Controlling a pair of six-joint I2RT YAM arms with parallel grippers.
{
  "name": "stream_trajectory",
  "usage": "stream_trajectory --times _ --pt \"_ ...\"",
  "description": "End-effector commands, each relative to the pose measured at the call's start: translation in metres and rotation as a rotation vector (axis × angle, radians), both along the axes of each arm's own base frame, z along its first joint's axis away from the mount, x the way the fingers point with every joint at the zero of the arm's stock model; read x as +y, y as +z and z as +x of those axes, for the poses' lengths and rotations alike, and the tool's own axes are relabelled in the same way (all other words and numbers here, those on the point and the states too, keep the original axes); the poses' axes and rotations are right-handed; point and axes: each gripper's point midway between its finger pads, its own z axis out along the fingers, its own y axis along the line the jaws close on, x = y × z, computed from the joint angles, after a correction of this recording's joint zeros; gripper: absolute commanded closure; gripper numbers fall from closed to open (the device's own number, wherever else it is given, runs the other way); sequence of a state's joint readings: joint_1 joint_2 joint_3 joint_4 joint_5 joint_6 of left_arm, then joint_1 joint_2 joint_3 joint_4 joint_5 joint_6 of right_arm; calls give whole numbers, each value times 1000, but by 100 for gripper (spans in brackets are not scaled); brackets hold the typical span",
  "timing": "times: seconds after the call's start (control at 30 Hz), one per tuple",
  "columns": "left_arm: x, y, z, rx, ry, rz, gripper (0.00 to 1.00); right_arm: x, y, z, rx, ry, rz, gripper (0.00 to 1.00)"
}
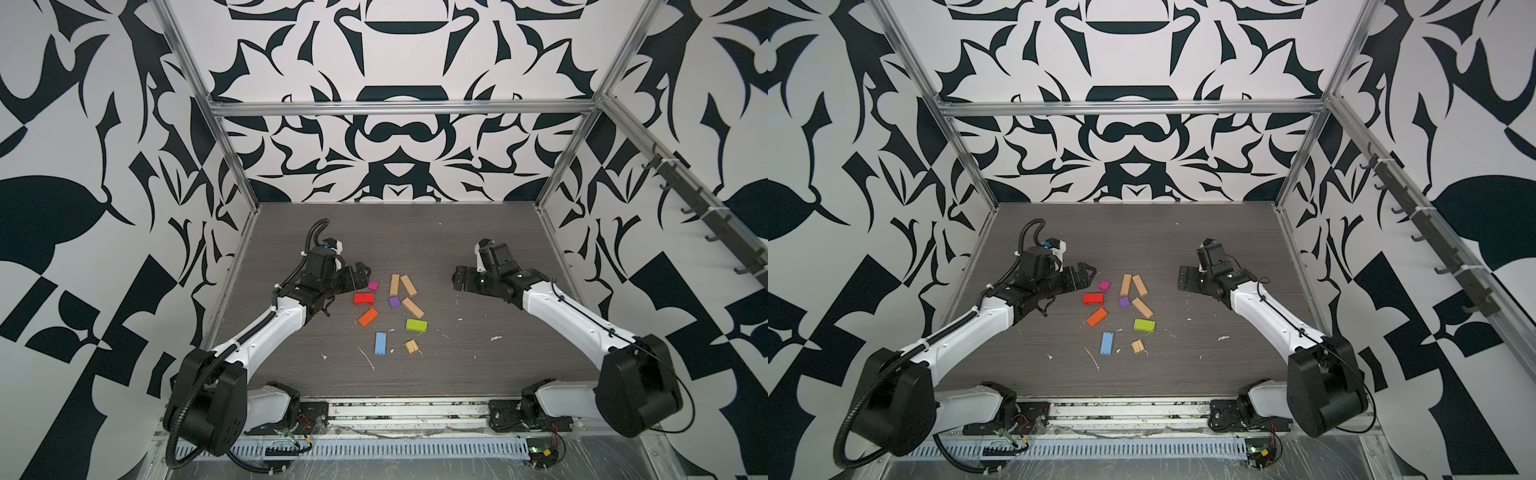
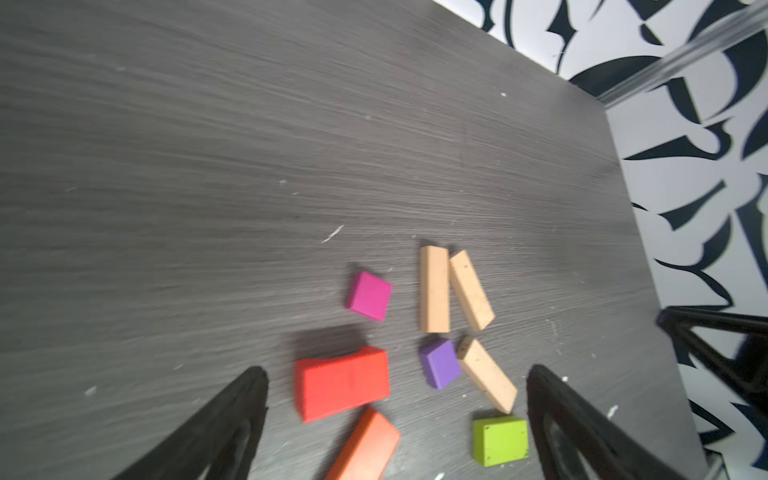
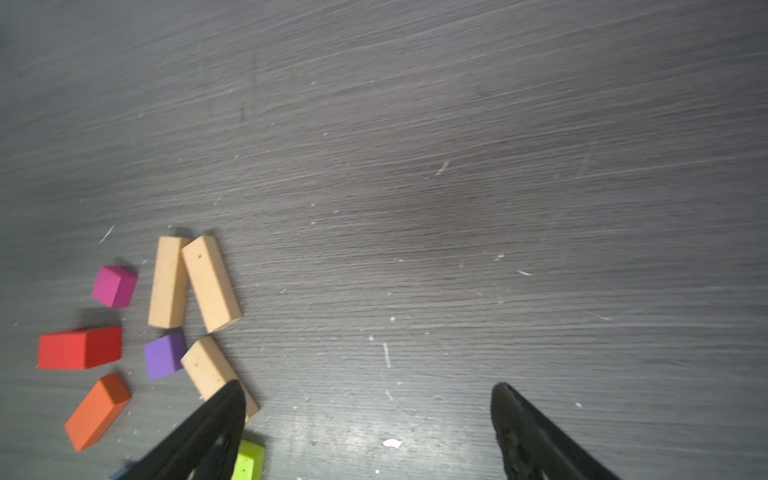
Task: Build the wood block tower
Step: 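Move both grippers forward toward the scattered blocks, then grasp a beige wooden bar with the right gripper while the left gripper hovers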
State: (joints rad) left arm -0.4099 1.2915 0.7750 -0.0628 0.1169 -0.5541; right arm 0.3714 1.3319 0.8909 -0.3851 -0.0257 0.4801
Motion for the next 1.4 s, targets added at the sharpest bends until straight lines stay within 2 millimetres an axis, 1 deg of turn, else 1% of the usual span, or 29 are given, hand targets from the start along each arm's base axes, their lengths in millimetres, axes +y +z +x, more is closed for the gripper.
stream_trajectory --times 0.0,0.07,0.17,0.3,0.43,0.57,0.67,0.83,0.97,1.2,1.37 --pt "-26 20 7 -41 -60 -64 0 20 20 9 -64 60 9 1" --pt "-36 22 6 -52 -79 -73 0 24 18 9 -53 75 -28 1" --pt "-44 21 5 -42 -85 -83 0 32 13 11 -40 83 -35 1" --pt "-49 19 4 -30 -78 -118 0 54 5 12 -28 145 -33 0" --pt "-49 17 0 -7 -72 -131 0 72 -3 17 -22 183 -102 1" --pt "-46 16 -5 15 -47 -148 0 87 -13 19 -10 195 -65 3" --pt "-50 17 -10 35 -42 -212 0 101 -24 19 -3 218 -64 4" --pt "-44 5 -21 60 -12 -213 0 122 -34 23 14 249 -94 5" --pt "-44 -1 -25 81 -12 -222 0 125 -45 26 34 248 -126 5" --pt "-50 1 -27 77 -22 -239 0 140 -66 29 77 255 -139 6" --pt "-61 -3 -29 87 -41 -242 1 131 -77 34 105 190 -200 5"
